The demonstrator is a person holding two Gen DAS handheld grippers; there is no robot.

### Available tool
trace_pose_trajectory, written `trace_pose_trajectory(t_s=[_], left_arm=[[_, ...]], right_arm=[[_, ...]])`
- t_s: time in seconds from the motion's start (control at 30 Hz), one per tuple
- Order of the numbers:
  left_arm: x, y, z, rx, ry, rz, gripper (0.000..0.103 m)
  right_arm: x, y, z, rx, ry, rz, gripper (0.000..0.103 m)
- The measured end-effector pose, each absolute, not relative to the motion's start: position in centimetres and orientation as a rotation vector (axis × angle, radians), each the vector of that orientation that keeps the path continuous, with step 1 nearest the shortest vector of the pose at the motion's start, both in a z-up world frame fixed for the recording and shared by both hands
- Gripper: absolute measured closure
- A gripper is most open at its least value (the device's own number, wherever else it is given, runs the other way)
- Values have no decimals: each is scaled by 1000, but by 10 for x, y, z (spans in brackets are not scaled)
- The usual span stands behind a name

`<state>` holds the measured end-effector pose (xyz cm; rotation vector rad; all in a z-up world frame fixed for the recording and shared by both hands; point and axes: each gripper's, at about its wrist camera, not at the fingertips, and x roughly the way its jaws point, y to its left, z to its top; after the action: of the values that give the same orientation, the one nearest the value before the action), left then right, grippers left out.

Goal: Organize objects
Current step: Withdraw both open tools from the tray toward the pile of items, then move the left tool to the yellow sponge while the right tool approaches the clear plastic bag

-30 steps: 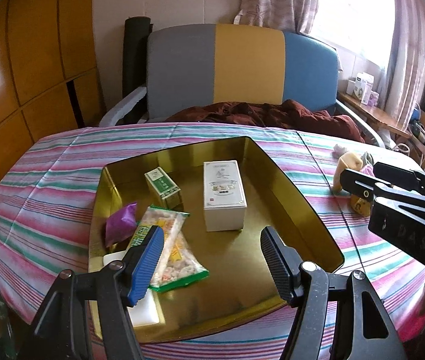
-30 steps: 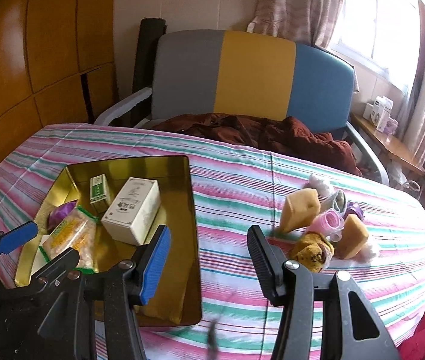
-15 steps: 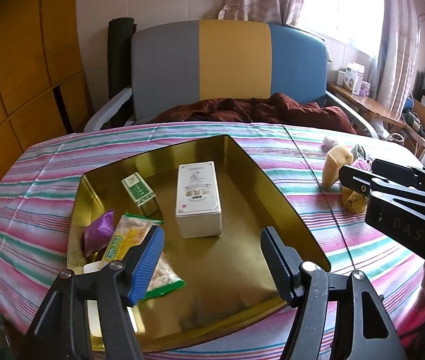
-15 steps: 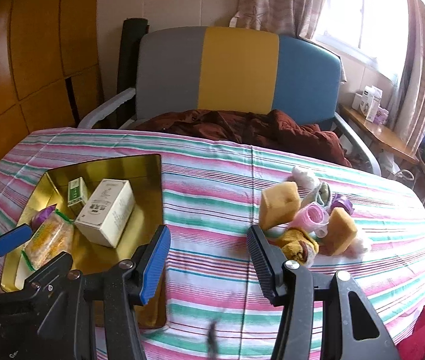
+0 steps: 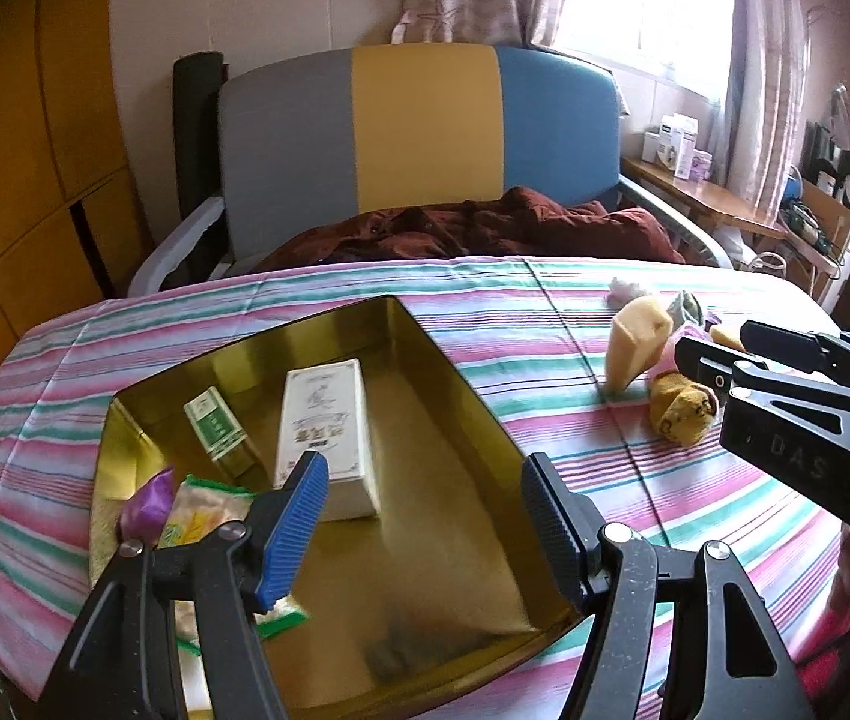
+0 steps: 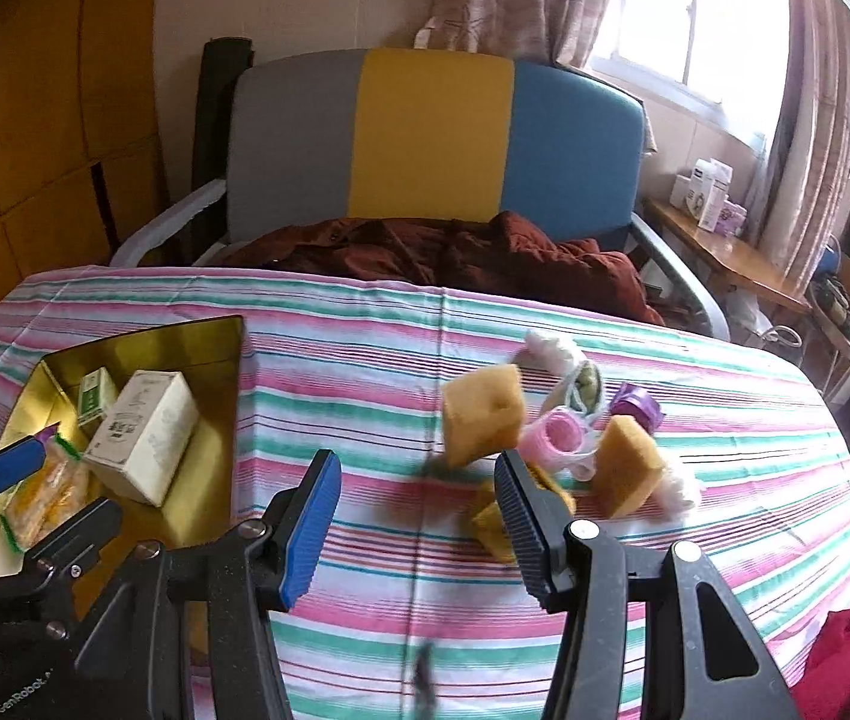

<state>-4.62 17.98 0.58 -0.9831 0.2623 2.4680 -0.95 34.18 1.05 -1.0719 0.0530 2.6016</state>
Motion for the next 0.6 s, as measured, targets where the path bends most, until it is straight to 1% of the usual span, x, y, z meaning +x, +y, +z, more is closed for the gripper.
trace_pose_trajectory(t_s=[0.27,0.47,0.6], left_arm=[[-54,202,3,-980,286,2431,36],[-60,224,2,-969,300,2390,35],[-70,243,-2,-992,281,2341,35]], right_arm=[[-16,369,6,-1103,41,2568,49],[-32,435,-1,-1125,96,2456,49],[-35,486,-13,-1116,207,2386,49]])
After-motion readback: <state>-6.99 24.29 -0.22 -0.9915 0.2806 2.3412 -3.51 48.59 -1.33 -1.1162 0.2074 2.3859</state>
